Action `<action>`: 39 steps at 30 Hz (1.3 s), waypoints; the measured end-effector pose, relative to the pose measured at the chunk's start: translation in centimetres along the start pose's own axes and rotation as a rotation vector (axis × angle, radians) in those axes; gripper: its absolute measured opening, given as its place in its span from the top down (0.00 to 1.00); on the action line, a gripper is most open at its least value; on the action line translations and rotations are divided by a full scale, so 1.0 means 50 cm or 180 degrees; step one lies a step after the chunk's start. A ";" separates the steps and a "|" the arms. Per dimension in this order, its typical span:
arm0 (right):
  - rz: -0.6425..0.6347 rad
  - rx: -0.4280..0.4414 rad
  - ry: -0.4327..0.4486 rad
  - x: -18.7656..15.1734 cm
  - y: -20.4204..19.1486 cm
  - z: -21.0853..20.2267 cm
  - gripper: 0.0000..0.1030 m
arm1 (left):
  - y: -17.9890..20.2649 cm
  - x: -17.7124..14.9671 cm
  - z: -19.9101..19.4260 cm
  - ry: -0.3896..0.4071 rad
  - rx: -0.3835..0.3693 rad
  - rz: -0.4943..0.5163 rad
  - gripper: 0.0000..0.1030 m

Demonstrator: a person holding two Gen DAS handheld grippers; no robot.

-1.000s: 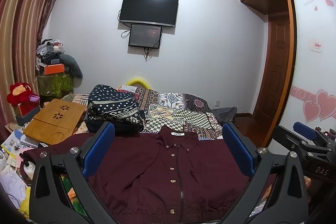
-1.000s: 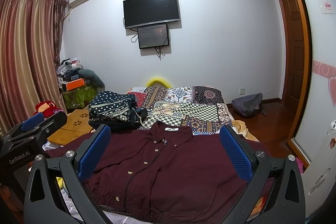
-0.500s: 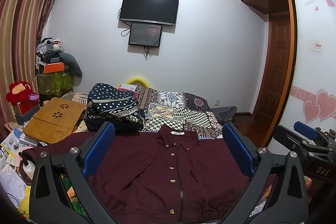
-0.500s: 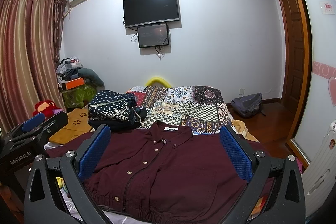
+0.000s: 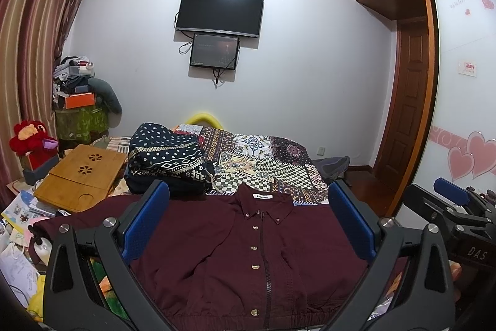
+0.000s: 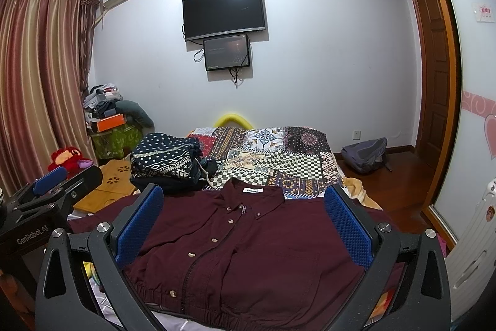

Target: Fold large clothes

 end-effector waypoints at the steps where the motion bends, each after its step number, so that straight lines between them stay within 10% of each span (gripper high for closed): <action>1: 0.0002 0.0001 0.0000 0.001 0.001 0.000 0.00 | -0.002 0.000 0.000 0.0002 0.0001 -0.0004 0.00; 24: -0.0033 0.0054 -0.0230 -0.001 0.003 0.081 0.00 | -0.077 0.027 0.078 -0.0030 0.0282 -0.0134 0.00; 39: 0.0086 0.0213 -0.0767 -0.030 0.005 0.236 0.00 | -0.413 0.082 0.168 0.0126 0.1638 -0.0397 0.00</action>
Point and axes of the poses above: each gripper's, at about its wrist camera, not at the fingertips, and z roughly the way its jaws point, y to its right, x to its top, the point moved 8 cm from there along z, roughly the way its jaws point, and after that the axes turned 14 degrees about -z, right-handed, at the moved point
